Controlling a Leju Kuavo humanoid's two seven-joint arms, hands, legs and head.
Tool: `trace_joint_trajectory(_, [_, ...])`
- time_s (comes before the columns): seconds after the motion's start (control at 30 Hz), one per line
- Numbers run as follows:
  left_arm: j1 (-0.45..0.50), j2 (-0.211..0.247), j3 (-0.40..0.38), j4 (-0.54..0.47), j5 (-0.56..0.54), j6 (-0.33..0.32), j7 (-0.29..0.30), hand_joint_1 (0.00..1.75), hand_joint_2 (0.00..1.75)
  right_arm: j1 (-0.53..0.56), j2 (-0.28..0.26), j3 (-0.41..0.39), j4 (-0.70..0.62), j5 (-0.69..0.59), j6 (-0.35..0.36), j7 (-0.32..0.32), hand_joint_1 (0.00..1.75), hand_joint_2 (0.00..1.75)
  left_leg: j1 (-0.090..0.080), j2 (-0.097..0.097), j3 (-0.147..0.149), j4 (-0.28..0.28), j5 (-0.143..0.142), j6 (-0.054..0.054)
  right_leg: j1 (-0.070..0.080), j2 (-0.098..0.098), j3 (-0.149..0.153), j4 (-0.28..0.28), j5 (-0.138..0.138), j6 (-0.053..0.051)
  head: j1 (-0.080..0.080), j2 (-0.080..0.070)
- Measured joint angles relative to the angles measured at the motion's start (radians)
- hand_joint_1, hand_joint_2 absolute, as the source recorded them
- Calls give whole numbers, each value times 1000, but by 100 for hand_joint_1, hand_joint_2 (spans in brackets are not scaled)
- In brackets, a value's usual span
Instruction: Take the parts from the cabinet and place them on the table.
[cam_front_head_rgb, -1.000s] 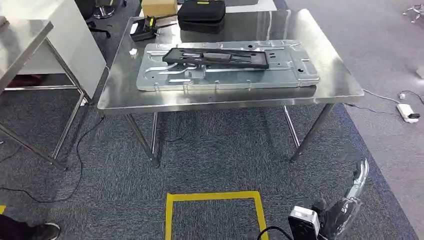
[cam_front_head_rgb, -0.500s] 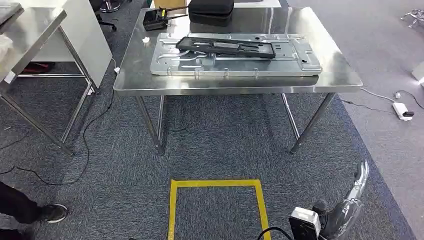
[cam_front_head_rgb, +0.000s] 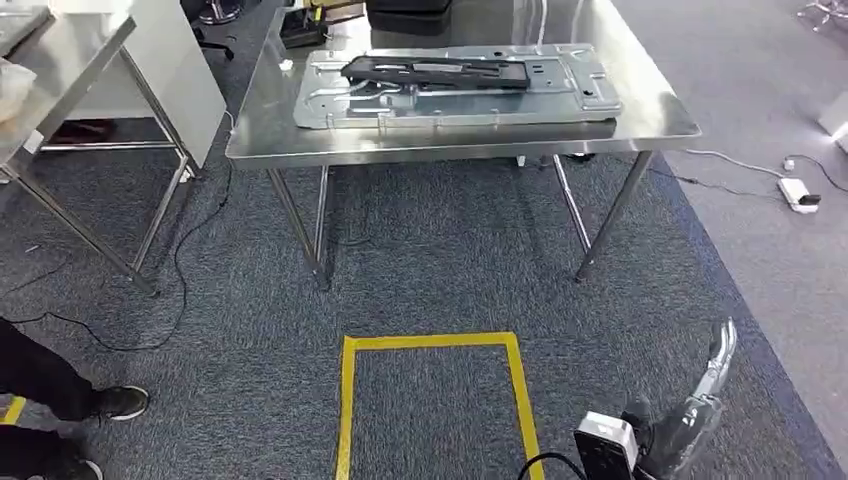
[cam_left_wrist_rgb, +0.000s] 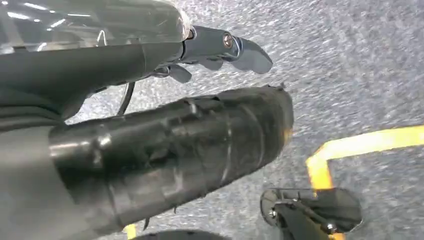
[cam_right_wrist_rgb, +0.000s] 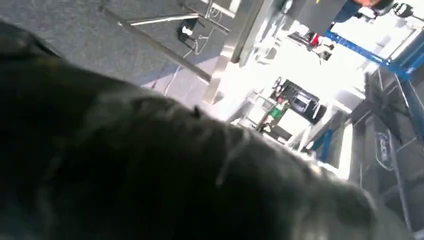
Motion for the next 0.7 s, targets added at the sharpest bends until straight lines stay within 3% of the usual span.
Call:
trace_joint_trajectory(0.03, [0, 0, 0, 0, 0, 0, 0, 0, 0, 2, 0, 0, 0, 0, 0, 0, 0, 0, 1, 0, -17, 79, -49, -3, 2, 0, -16, 1, 11, 0, 0, 0])
trace_joint_trajectory(0.07, [0, 0, 0, 0, 0, 0, 0, 0, 0, 2, 0, 0, 0, 1, 1, 0, 0, 0, 1, 0, -20, 96, -57, -3, 2, 0, -20, 1, 14, 0, 0, 0])
trace_joint_trajectory(0.17, [0, 0, 1, 0, 0, 0, 0, 0, 0, 2, 0, 0, 0, 1, 1, 0, 0, 0, 1, 0, -22, 104, -60, -3, 3, 0, -22, 2, 16, 0, 0, 0])
trace_joint_trajectory(0.23, [0, 0, 1, 0, 0, 0, 0, 0, 0, 2, 0, 0, 0, 1, 2, 0, 0, 0, 1, 0, -25, 140, -69, -4, 3, -1, -33, 3, 23, 0, 0, 0])
trace_joint_trajectory(0.3, [0, 0, 1, 0, 0, 0, 0, 0, 0, 2, 0, 0, 0, 2, 2, 0, 0, 0, 1, 0, -14, 171, -50, -4, 5, -1, -55, 9, 36, 2, 0, 0])
trace_joint_trajectory(0.33, [-1, 0, 2, 0, 2, -1, 1, 0, 0, 4, 1, 0, 0, 4, 1, -2, 0, 0, 0, -2, 181, -62, 46, 10, 5, 0, -99, 31, 63, 10, 0, 0])
trace_joint_trajectory(0.37, [-3, 1, 2, 0, 2, -1, 1, 0, 0, 4, 2, -1, 0, 4, 0, -3, 0, 0, -8, -3, 240, -157, 12, 16, 9, 1, -108, 38, 69, 16, 0, 0])
trace_joint_trajectory(0.4, [-4, 1, 3, 0, 2, -1, 1, 0, 0, 5, 4, -3, 0, 5, 0, -3, 0, 0, -8, -2, 250, -189, -2, 21, 8, -1, -111, 39, 78, 23, 1, 0])
trace_joint_trajectory(0.47, [-4, 1, 3, 0, 2, -1, 1, 0, 0, 5, 5, -6, 0, 6, 0, -3, 0, 0, -14, -3, 237, -185, 7, 33, 4, -3, -111, 32, 95, 34, 1, 0])
trace_joint_trajectory(0.5, [0, 1, 3, 0, 2, -1, 2, 0, 0, 6, 5, -9, 0, 6, 0, -4, 0, 0, -9, -2, 231, -192, 21, 41, 9, -1, -114, 30, 105, 42, 1, 0])
trace_joint_trajectory(0.53, [1, 1, 3, 0, 2, -1, 2, 0, 0, 8, 5, -12, 0, 7, 0, -4, 0, 0, -2, 9, 225, -197, 34, 47, 2, 5, -120, 45, 82, 46, 1, 0])
trace_joint_trajectory(0.57, [1, 1, 3, 0, 4, -1, 2, 0, 0, 11, 5, -14, 0, 7, 0, -4, 0, 0, -3, 7, 213, -196, 44, 54, 2, 6, -133, 75, 30, 50, 3, 0])
trace_joint_trajectory(0.6, [-1, 1, 3, 0, 4, -1, 2, 0, 0, 12, 5, -17, 0, 6, 0, -4, 0, 0, -4, 8, 196, -193, 55, 62, -2, 7, -152, 146, -44, 54, 2, 0])
trace_joint_trajectory(0.63, [-1, 1, 3, 0, 2, -1, 2, 0, 0, 12, 5, -21, 0, 6, 0, -4, 0, 0, -5, 8, 180, -190, 64, 61, -5, 7, -171, 223, -100, 57, 3, 0])
trace_joint_trajectory(0.67, [-1, 1, 4, 0, 2, -1, 2, 0, 0, 13, 5, -26, 0, 6, 0, -4, 0, 0, -5, 9, 168, -185, 73, 61, -5, 7, -184, 293, -134, 61, 2, 0])
trace_joint_trajectory(0.7, [-1, 1, 4, 0, 2, -1, 2, 0, 0, 14, 5, -29, 0, 3, 0, -4, 0, 0, -6, 9, 151, -179, 81, 59, -5, 7, -186, 337, -139, 63, 3, 0])
